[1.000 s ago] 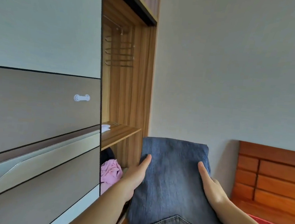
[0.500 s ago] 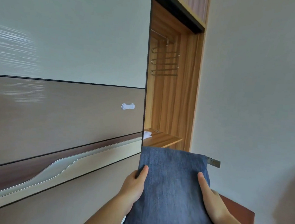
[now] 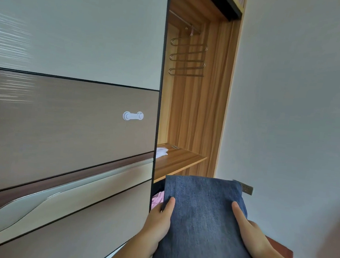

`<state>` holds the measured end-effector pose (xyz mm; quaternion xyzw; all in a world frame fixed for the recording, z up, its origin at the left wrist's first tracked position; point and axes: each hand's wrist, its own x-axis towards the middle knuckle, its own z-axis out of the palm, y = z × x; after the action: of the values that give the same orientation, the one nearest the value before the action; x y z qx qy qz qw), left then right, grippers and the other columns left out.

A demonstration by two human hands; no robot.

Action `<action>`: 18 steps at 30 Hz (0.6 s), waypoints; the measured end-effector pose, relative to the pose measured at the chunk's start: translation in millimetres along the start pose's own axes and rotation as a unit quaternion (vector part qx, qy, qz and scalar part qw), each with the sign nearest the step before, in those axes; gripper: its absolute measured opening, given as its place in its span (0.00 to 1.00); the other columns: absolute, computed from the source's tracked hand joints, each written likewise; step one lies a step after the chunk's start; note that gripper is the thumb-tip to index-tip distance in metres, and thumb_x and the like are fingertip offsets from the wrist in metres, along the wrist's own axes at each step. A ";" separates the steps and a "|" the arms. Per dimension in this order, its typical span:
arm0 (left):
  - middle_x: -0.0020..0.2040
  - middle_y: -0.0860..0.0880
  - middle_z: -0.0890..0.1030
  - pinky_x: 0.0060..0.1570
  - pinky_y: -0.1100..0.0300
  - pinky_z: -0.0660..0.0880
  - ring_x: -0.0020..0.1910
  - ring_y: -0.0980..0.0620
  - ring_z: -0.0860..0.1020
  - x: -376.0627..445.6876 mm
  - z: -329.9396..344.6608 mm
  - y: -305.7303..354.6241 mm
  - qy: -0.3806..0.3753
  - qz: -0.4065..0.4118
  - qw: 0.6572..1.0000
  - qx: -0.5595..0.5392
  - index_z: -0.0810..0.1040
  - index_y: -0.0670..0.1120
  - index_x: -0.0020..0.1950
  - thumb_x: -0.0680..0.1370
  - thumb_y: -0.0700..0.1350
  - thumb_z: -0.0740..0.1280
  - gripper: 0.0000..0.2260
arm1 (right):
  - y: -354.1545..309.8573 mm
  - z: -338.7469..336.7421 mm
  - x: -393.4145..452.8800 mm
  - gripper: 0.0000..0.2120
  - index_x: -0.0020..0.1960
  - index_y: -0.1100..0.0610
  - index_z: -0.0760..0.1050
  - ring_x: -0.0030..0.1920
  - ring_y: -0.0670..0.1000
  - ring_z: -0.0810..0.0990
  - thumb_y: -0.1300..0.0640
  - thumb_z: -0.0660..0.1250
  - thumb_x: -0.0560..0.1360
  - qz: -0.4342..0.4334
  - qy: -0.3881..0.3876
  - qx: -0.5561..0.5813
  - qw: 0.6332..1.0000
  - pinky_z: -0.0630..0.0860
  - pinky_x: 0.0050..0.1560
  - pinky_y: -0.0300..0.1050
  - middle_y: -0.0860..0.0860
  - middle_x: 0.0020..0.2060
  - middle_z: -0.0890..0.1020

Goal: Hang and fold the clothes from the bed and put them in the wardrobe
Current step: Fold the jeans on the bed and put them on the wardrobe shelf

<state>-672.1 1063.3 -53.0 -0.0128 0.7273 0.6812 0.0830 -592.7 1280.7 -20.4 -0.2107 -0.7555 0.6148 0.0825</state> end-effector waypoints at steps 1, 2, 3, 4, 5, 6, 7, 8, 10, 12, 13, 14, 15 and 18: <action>0.60 0.51 0.79 0.63 0.51 0.74 0.58 0.50 0.77 11.7 8.8 1.0 0.001 -0.002 1.000 0.005 0.74 0.50 0.68 0.78 0.64 0.59 0.24 | 0.8 -4.5 15.3 0.25 0.41 0.54 0.79 0.41 0.50 0.82 0.32 0.60 0.73 0.000 0.004 0.001 1.000 0.71 0.35 0.40 0.50 0.38 0.83; 0.61 0.50 0.78 0.64 0.50 0.73 0.59 0.49 0.77 23.5 18.1 2.0 0.002 -0.004 1.000 0.011 0.73 0.51 0.68 0.78 0.64 0.59 0.25 | 1.9 -8.9 31.3 0.26 0.41 0.55 0.79 0.40 0.49 0.82 0.32 0.60 0.73 0.002 0.007 0.001 1.000 0.71 0.34 0.40 0.49 0.37 0.83; 0.62 0.50 0.78 0.65 0.49 0.72 0.60 0.48 0.77 36.0 26.9 3.0 0.005 -0.007 1.000 0.016 0.73 0.51 0.68 0.78 0.64 0.59 0.25 | 3.0 -12.4 48.1 0.27 0.41 0.55 0.79 0.40 0.49 0.81 0.32 0.60 0.73 0.007 0.009 -0.001 1.000 0.70 0.34 0.40 0.49 0.36 0.83; 0.62 0.50 0.78 0.65 0.49 0.73 0.60 0.48 0.77 49.9 35.8 4.1 0.010 -0.007 1.000 0.022 0.73 0.50 0.68 0.78 0.64 0.59 0.25 | 4.0 -15.4 65.6 0.27 0.40 0.56 0.79 0.39 0.49 0.81 0.31 0.60 0.72 0.012 0.008 -0.004 1.000 0.70 0.33 0.40 0.49 0.35 0.83; 0.62 0.50 0.78 0.64 0.50 0.73 0.59 0.48 0.77 64.8 44.4 5.7 0.016 -0.004 0.999 0.028 0.73 0.50 0.68 0.78 0.64 0.59 0.25 | 5.2 -17.5 85.1 0.28 0.40 0.56 0.80 0.39 0.50 0.81 0.31 0.60 0.72 0.015 0.005 -0.006 1.000 0.70 0.34 0.41 0.49 0.35 0.83; 0.60 0.51 0.79 0.62 0.52 0.74 0.58 0.49 0.78 79.8 53.3 9.3 0.023 -0.001 0.999 0.035 0.74 0.50 0.67 0.79 0.64 0.59 0.24 | 5.7 -19.9 105.7 0.29 0.41 0.56 0.80 0.40 0.50 0.81 0.31 0.59 0.72 0.016 -0.003 -0.004 1.000 0.71 0.35 0.41 0.50 0.36 0.83; 0.57 0.52 0.80 0.58 0.54 0.75 0.56 0.51 0.78 94.5 62.3 14.4 0.029 0.002 0.999 0.040 0.75 0.51 0.66 0.79 0.63 0.59 0.23 | 5.2 -22.5 127.2 0.29 0.42 0.57 0.80 0.42 0.51 0.82 0.30 0.59 0.72 0.016 -0.013 0.000 1.000 0.72 0.37 0.43 0.51 0.38 0.83; 0.55 0.54 0.80 0.56 0.55 0.75 0.54 0.52 0.79 109.2 70.7 19.6 0.036 0.002 0.998 0.043 0.76 0.51 0.64 0.79 0.63 0.59 0.21 | 3.9 -25.6 149.4 0.30 0.44 0.57 0.80 0.44 0.52 0.82 0.30 0.59 0.72 0.015 -0.025 0.006 1.000 0.74 0.41 0.45 0.52 0.40 0.84; 0.54 0.53 0.81 0.56 0.54 0.76 0.53 0.51 0.79 138.8 85.7 31.3 0.048 -0.003 0.998 0.041 0.76 0.53 0.61 0.79 0.64 0.59 0.20 | -2.7 -30.9 194.0 0.31 0.47 0.58 0.80 0.46 0.54 0.82 0.30 0.59 0.72 0.017 -0.047 0.014 0.999 0.75 0.51 0.48 0.54 0.43 0.84; 0.54 0.54 0.81 0.49 0.57 0.77 0.52 0.53 0.80 163.0 97.0 43.1 0.061 -0.010 0.997 0.035 0.76 0.54 0.59 0.79 0.64 0.59 0.17 | -11.4 -32.2 233.9 0.31 0.51 0.58 0.80 0.46 0.53 0.81 0.31 0.59 0.73 0.011 -0.071 0.019 0.997 0.75 0.52 0.47 0.53 0.43 0.83; 0.52 0.55 0.81 0.42 0.60 0.76 0.49 0.55 0.80 174.1 101.0 49.2 0.069 -0.007 0.997 0.027 0.76 0.55 0.58 0.79 0.63 0.60 0.16 | -16.0 -31.4 253.4 0.30 0.53 0.58 0.79 0.45 0.51 0.81 0.32 0.59 0.74 -0.001 -0.081 0.029 0.996 0.74 0.48 0.45 0.51 0.42 0.83; 0.50 0.57 0.81 0.36 0.64 0.75 0.46 0.57 0.79 186.2 103.9 55.0 0.079 -0.004 0.997 0.022 0.75 0.56 0.56 0.79 0.63 0.60 0.14 | -21.8 -29.2 272.6 0.29 0.55 0.57 0.78 0.44 0.49 0.79 0.32 0.59 0.74 -0.013 -0.088 0.040 0.995 0.72 0.44 0.42 0.50 0.42 0.82; 0.48 0.59 0.80 0.32 0.66 0.73 0.44 0.59 0.79 198.6 105.4 60.1 0.091 -0.001 0.996 0.022 0.75 0.57 0.55 0.79 0.62 0.60 0.12 | -27.6 -26.2 290.9 0.28 0.57 0.55 0.78 0.43 0.48 0.79 0.33 0.60 0.74 -0.020 -0.096 0.047 0.994 0.71 0.41 0.40 0.48 0.42 0.81; 0.47 0.60 0.78 0.32 0.66 0.71 0.44 0.60 0.78 239.1 104.2 69.5 0.118 -0.004 0.993 0.026 0.74 0.57 0.55 0.79 0.63 0.60 0.13 | -39.3 -13.1 340.0 0.28 0.55 0.53 0.78 0.45 0.49 0.81 0.31 0.62 0.71 -0.011 -0.144 0.050 0.988 0.73 0.41 0.41 0.49 0.44 0.83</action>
<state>-906.2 1194.3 -23.4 -0.0938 0.7492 0.6557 -0.0009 -901.4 1429.1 -25.3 -0.1074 -0.7298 0.6751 -0.0102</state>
